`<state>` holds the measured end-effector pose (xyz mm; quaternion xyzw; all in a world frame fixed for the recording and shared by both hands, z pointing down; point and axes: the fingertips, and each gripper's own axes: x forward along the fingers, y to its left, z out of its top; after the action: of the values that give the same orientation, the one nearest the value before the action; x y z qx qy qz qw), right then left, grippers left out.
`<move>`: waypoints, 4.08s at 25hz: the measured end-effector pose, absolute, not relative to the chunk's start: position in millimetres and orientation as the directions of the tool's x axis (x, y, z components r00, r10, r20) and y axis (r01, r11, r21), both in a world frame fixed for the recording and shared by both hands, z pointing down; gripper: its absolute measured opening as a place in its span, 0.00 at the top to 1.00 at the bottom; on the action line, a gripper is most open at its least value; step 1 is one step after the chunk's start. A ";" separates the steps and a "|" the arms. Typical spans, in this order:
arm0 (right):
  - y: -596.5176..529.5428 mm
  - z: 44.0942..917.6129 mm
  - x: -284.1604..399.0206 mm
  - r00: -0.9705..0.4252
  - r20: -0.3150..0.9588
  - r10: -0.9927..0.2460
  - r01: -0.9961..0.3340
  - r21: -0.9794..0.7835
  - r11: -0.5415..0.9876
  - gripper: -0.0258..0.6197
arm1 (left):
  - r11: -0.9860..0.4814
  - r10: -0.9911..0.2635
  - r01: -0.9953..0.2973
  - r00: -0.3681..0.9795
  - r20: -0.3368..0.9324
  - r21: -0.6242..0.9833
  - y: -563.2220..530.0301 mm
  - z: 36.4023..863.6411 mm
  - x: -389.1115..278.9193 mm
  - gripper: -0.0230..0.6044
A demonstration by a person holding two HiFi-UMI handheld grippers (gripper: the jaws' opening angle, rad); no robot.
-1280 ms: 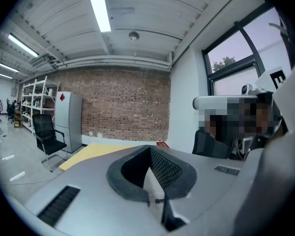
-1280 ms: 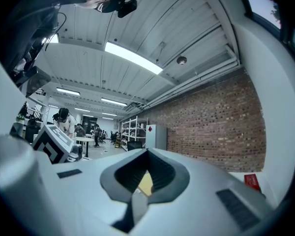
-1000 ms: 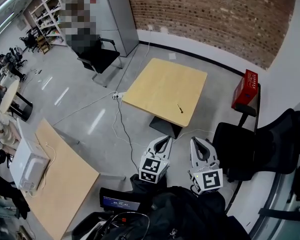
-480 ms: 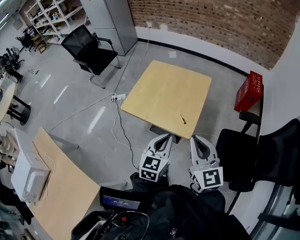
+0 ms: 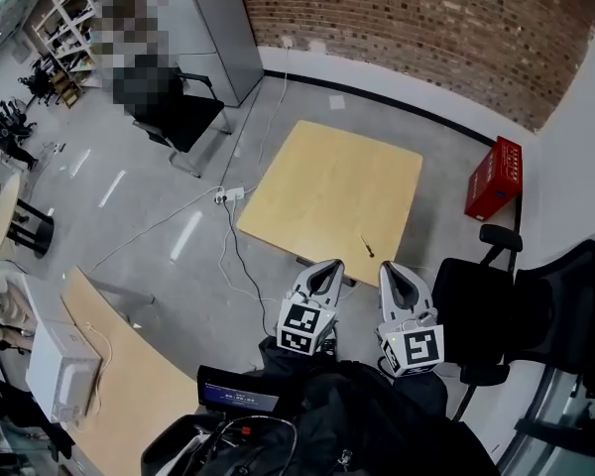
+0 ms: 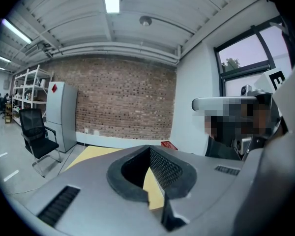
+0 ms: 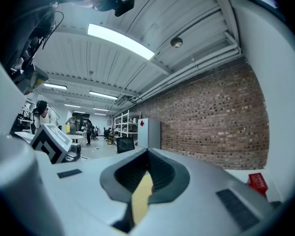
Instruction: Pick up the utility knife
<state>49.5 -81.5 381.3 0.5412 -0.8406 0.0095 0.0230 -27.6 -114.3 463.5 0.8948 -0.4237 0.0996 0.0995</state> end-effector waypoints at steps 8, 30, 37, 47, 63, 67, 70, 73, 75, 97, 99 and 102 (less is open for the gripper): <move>-120.3 387.1 32.4 -0.386 0.057 -0.921 -0.922 0.000 0.386 0.95 | -0.641 -0.718 -0.761 0.640 0.273 0.098 -153.0 469.3 -46.3 0.96; -147.6 458.2 39.9 -0.377 0.237 -0.895 -0.925 -0.038 0.379 0.95 | -0.636 -0.661 -0.745 0.659 0.358 0.198 -177.1 525.6 -40.4 0.96; -156.0 495.1 53.8 -0.404 0.294 -0.866 -0.913 -0.072 0.402 0.95 | -0.599 -0.669 -0.778 0.615 0.418 0.187 -184.1 555.5 -35.1 0.96; -158.9 568.4 69.4 -0.430 0.431 -0.793 -0.900 -0.138 0.414 0.95 | -0.546 -0.653 -0.813 0.565 0.505 0.204 -179.0 608.6 -26.1 0.96; -179.0 687.3 73.7 -0.423 0.617 -0.664 -0.896 -0.180 0.405 0.95 | -0.486 -0.579 -0.840 0.515 0.632 0.240 -174.9 696.3 -31.6 0.96; -179.9 708.0 73.8 -0.419 0.653 -0.631 -0.895 -0.178 0.410 0.95 | -0.470 -0.572 -0.849 0.500 0.651 0.239 -174.9 710.2 -36.9 0.96; -179.7 724.2 71.3 -0.424 0.674 -0.605 -0.889 -0.180 0.421 0.95 | -0.458 -0.568 -0.857 0.487 0.664 0.238 -176.6 720.3 -42.2 0.96; -177.7 740.6 71.0 -0.423 0.702 -0.573 -0.885 -0.186 0.426 0.95 | -0.450 -0.554 -0.861 0.478 0.682 0.237 -175.0 734.3 -46.2 0.96; -177.3 751.5 71.0 -0.420 0.721 -0.551 -0.883 -0.186 0.430 0.95 | -0.443 -0.547 -0.863 0.475 0.689 0.242 -174.3 740.5 -47.3 0.96; -221.1 813.4 76.5 -0.365 0.802 -0.473 -0.881 -0.133 0.454 0.88 | -0.424 -0.495 -0.864 0.472 0.729 0.272 -178.2 776.9 -51.8 0.96; -226.1 816.1 76.2 -0.363 0.807 -0.465 -0.877 -0.128 0.462 0.86 | -0.418 -0.493 -0.866 0.469 0.733 0.273 -179.0 778.8 -53.8 0.96; -235.1 818.9 76.3 -0.357 0.812 -0.461 -0.874 -0.116 0.472 0.84 | -0.406 -0.491 -0.871 0.463 0.738 0.276 -181.0 781.4 -58.4 0.96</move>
<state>76.3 -235.1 818.9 0.4309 -0.7746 0.2800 0.3686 -58.4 -181.0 781.4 0.7882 -0.4321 0.2862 0.3319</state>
